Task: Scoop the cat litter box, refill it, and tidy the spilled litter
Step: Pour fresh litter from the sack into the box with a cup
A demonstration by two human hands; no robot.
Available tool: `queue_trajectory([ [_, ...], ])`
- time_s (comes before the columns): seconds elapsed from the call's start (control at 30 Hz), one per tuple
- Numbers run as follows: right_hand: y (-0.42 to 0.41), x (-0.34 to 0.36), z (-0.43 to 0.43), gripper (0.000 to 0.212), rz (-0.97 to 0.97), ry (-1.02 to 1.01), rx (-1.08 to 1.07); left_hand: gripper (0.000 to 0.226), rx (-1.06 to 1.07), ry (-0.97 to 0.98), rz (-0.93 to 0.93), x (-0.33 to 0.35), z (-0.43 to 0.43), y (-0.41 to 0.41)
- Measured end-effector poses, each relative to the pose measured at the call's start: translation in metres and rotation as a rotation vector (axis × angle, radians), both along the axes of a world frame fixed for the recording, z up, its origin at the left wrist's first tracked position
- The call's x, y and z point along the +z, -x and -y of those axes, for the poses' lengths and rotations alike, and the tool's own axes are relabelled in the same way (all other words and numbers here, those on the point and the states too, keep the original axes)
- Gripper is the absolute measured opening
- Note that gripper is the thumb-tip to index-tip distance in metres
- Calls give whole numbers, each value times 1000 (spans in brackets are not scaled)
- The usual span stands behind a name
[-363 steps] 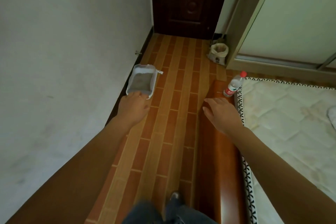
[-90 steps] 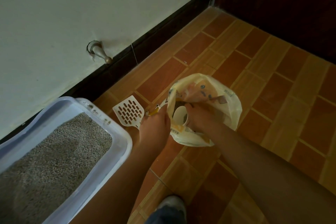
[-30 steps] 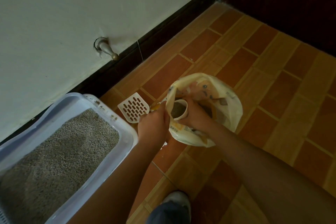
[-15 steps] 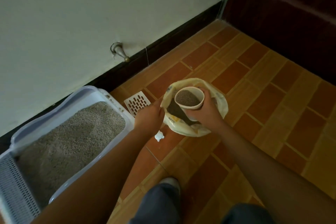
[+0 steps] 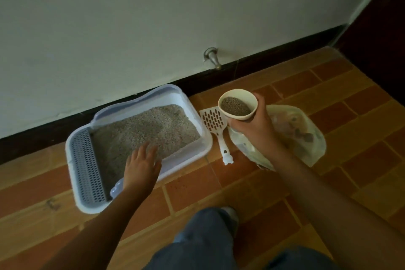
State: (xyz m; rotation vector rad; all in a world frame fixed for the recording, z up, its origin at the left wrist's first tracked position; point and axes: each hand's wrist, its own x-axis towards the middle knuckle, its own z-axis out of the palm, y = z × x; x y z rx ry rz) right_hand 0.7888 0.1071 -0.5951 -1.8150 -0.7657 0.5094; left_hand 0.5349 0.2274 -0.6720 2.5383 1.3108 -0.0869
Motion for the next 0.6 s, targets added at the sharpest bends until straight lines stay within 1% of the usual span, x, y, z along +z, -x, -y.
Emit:
queue_trajectory([
  [0.13, 29, -10, -31, 78, -56, -16, 98, 48, 88, 32, -49, -14, -1, 44],
  [0.2, 39, -17, -43, 77, -42, -18, 116, 46, 123, 43, -54, -19, 1, 56],
  [0.33, 52, -28, -62, 72, -16, 1, 156, 49, 170, 67, 25, -31, 6, 68],
  [0.43, 62, -36, -74, 73, 39, 23, 185, 48, 210, 87, 119, -40, 9, 67],
  [0.5, 68, -43, -83, 75, 51, 49, 228, 50, 224, 93, 143, -44, 7, 67],
  [0.6, 74, -54, -96, 75, 81, 91, 298, 60, 206, 70, 145, -49, 1, 67],
])
